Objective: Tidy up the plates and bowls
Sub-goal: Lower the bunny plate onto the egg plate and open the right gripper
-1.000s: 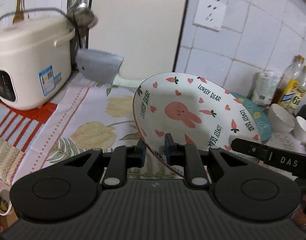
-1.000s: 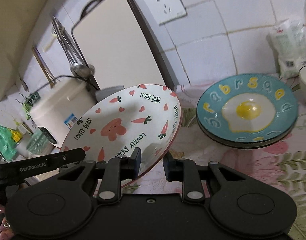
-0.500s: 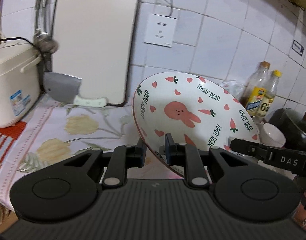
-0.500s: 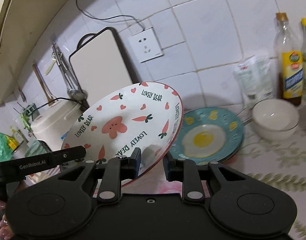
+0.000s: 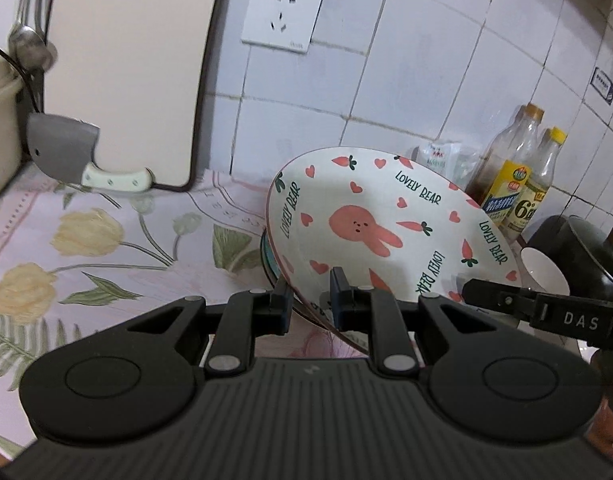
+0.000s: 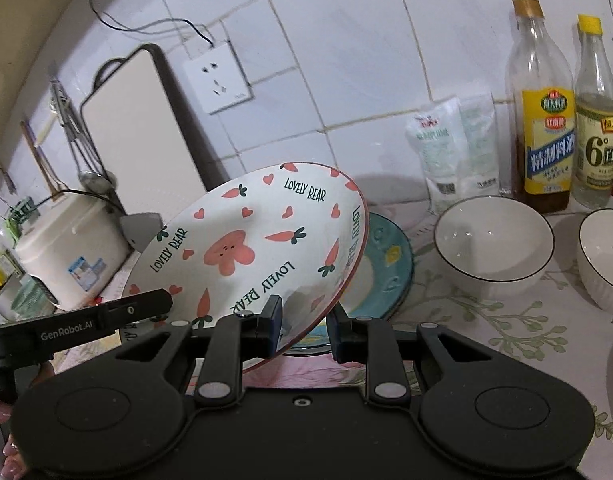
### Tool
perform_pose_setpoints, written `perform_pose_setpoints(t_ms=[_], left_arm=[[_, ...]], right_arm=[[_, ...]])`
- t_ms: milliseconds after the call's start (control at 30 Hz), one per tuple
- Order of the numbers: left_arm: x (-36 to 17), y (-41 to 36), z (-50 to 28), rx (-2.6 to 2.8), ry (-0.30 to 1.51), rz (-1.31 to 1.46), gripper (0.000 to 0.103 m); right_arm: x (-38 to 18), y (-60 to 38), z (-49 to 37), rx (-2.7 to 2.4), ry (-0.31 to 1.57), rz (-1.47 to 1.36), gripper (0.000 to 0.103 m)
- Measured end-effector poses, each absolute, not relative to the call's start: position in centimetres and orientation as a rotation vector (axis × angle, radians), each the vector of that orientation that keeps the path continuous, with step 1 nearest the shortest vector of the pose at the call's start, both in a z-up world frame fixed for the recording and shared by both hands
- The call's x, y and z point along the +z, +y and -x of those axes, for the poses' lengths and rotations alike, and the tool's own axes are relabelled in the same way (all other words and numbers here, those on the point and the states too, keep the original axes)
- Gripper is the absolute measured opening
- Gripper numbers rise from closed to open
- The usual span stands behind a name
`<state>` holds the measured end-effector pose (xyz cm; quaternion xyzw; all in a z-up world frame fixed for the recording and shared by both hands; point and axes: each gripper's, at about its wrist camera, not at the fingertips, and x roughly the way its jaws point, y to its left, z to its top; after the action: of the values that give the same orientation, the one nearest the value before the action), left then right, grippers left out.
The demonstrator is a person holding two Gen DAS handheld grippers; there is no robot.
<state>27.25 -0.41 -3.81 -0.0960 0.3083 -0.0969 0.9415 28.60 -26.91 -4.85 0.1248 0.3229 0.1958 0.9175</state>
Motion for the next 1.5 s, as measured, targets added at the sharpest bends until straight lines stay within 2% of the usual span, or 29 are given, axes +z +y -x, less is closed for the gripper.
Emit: perform_pose_setpoints(t_ms=[633, 867, 1200, 1400, 1500], left_arm=[[-8.6, -1.7, -34.2, -0.215, 0.785, 0.183, 0.017], [-8.5, -2.4, -34.4, -0.203, 0.772, 0.135, 0.017], [-8.0, -4.0, -35.9, -0.143, 0.799, 0.041, 0.018], [-8.1, -4.8, -36.2, -0.119, 0.788, -0.012, 0.021], [-8.1, -5.8, -36.6, -0.091, 0.796, -0.076, 0.029]], right_arm=[[-9.5, -27.3, -34.1, 0.342, 0.804, -0.267, 0.029], [-9.9, -27.7, -34.8, 0.341, 0.826, -0.276, 0.030], [-9.3, -25.8, -35.4, 0.250, 0.780, -0.105, 0.034], [-9.7, -25.6, -34.9, 0.241, 0.738, -0.061, 0.035], [-10.1, -25.7, -34.9, 0.245, 0.703, -0.050, 0.036]])
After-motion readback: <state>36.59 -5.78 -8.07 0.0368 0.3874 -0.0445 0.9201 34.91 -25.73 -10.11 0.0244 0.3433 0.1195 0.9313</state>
